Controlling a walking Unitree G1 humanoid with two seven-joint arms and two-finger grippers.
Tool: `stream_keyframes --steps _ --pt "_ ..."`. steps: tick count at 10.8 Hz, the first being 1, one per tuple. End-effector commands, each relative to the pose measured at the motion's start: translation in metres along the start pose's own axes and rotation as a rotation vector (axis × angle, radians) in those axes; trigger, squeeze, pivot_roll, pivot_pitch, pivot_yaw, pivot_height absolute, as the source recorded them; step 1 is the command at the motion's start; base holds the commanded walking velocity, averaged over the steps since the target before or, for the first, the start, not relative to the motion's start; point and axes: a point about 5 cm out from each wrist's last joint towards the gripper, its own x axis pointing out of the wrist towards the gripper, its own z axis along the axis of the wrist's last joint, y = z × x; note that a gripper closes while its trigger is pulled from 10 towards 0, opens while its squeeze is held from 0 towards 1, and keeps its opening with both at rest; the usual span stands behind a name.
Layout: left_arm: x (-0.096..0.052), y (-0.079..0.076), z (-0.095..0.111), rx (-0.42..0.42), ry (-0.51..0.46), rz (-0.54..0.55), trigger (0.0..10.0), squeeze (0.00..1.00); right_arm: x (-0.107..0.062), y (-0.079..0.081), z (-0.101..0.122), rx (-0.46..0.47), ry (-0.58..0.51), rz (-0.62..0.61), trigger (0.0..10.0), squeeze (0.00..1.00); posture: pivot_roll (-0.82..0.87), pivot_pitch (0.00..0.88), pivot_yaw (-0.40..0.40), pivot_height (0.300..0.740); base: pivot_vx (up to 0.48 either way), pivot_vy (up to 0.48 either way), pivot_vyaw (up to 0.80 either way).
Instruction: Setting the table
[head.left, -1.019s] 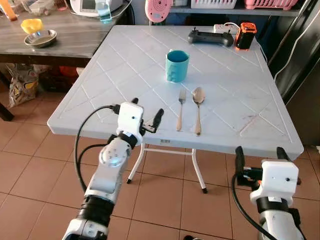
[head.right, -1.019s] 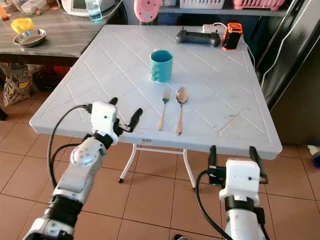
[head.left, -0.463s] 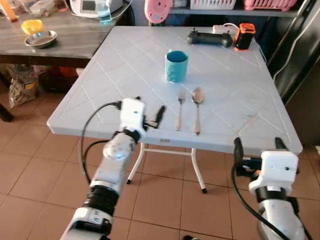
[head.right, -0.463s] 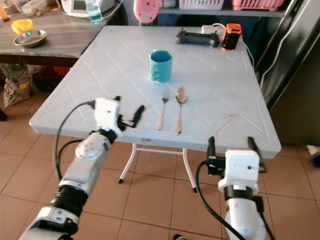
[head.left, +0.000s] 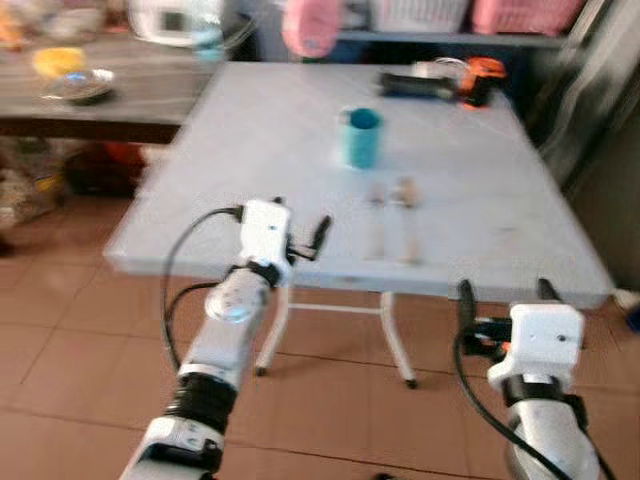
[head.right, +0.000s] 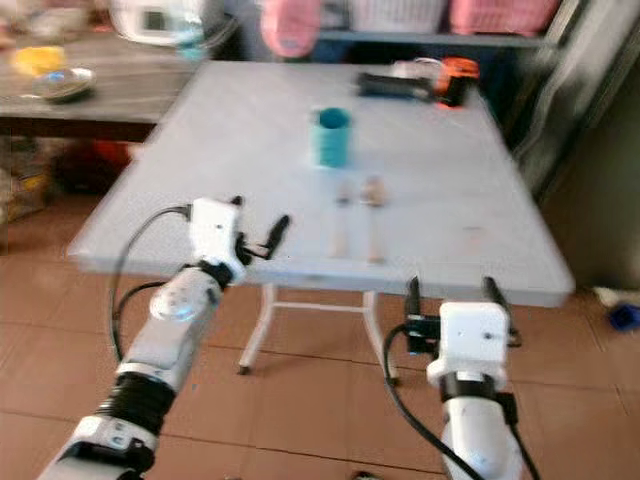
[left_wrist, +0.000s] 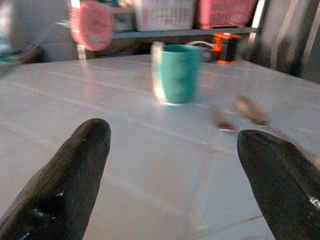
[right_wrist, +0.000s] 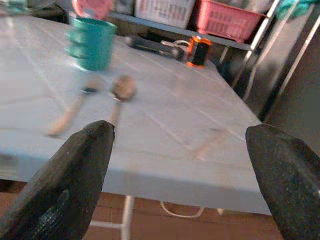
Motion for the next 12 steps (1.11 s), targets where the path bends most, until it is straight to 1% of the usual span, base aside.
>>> stream_keyframes --steps 1,8,10,12 --pt "-0.0003 -0.0027 -0.0018 -0.001 0.010 -0.013 10.0 0.00 -0.0004 -0.0021 -0.0017 -0.009 0.010 -0.007 10.0 0.00 0.02 0.116 0.036 0.740 0.000 0.375 0.00" --pt "0.0003 -0.0046 -0.0014 0.011 0.011 -0.015 10.0 0.00 0.0038 -0.0032 0.0011 -0.015 -0.010 -0.021 10.0 0.00 0.02 0.114 0.041 0.740 0.000 0.407 0.00" --pt "-0.0022 -0.0071 -0.0006 0.014 -0.012 -0.020 10.0 0.00 0.0042 -0.0050 0.0012 -0.023 -0.014 -0.035 10.0 0.00 0.03 0.116 0.039 0.740 0.000 0.000 0.00" --pt "-0.0059 -0.0105 0.0003 0.007 -0.031 -0.015 10.0 0.00 0.0061 -0.0103 0.0047 -0.050 -0.035 -0.065 10.0 0.00 0.03 0.119 0.032 0.740 0.000 0.000 0.00"
